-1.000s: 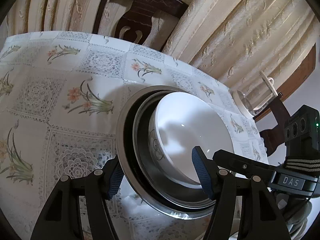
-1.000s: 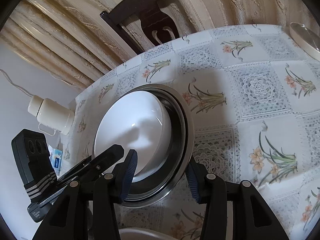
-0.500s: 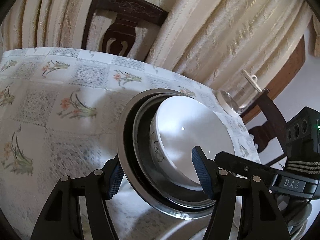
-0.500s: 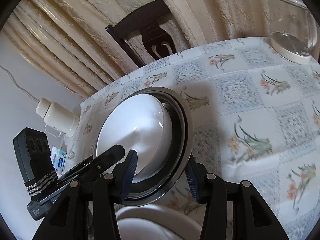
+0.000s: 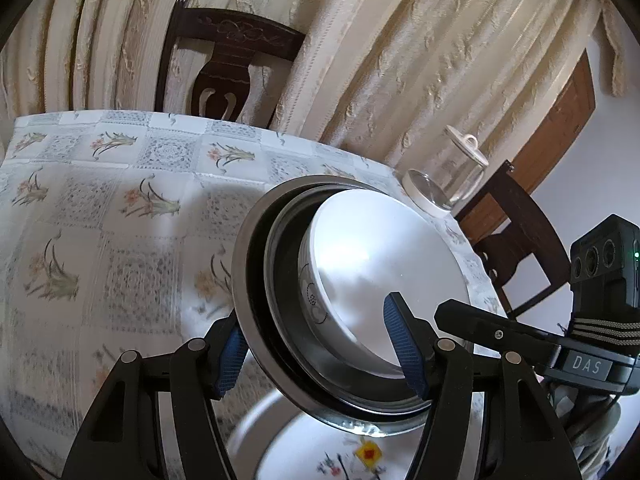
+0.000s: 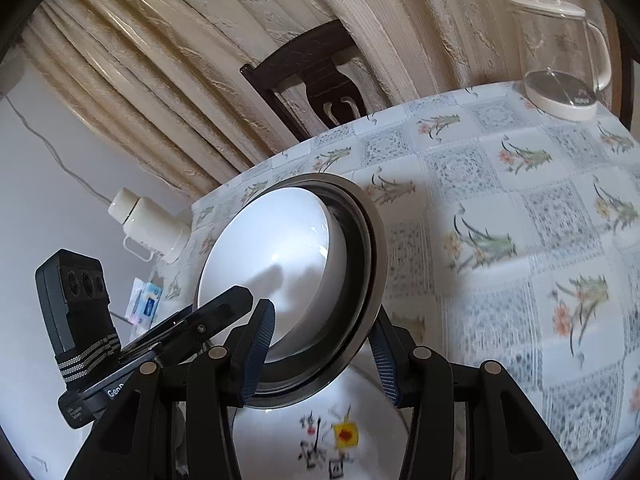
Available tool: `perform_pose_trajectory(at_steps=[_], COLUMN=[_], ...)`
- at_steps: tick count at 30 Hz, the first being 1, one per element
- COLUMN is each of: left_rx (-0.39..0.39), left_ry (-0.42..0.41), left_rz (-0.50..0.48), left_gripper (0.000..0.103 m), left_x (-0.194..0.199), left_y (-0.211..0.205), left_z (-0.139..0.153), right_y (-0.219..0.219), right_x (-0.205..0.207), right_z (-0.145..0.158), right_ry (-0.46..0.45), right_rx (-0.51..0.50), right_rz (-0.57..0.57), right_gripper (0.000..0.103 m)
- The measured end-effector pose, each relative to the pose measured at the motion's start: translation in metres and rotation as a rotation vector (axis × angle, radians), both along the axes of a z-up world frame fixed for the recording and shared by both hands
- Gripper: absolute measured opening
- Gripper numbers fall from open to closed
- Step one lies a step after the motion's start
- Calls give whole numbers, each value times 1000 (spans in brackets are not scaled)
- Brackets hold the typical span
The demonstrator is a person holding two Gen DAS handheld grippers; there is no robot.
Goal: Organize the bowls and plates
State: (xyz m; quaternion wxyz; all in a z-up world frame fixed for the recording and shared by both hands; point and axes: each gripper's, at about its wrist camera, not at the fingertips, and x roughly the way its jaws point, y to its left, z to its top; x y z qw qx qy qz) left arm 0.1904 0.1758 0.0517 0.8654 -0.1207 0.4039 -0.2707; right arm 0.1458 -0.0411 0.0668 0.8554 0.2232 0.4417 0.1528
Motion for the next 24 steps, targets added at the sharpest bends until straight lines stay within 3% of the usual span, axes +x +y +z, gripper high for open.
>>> perform_pose_trajectory(at_steps=[14, 24], left_rx=[34, 49], left_ry=[14, 58], left_rz=[-21, -30], left_gripper=[65, 65], left_x=[-72, -100], left_y=[-2, 2], left_z=[-4, -23], right_y=[-4, -3], right_x=[-65, -90], right_z=[-14, -35], right_ry=[32, 77], right_rx=[24, 42], right_rz=[22, 23], right_gripper=[50, 50])
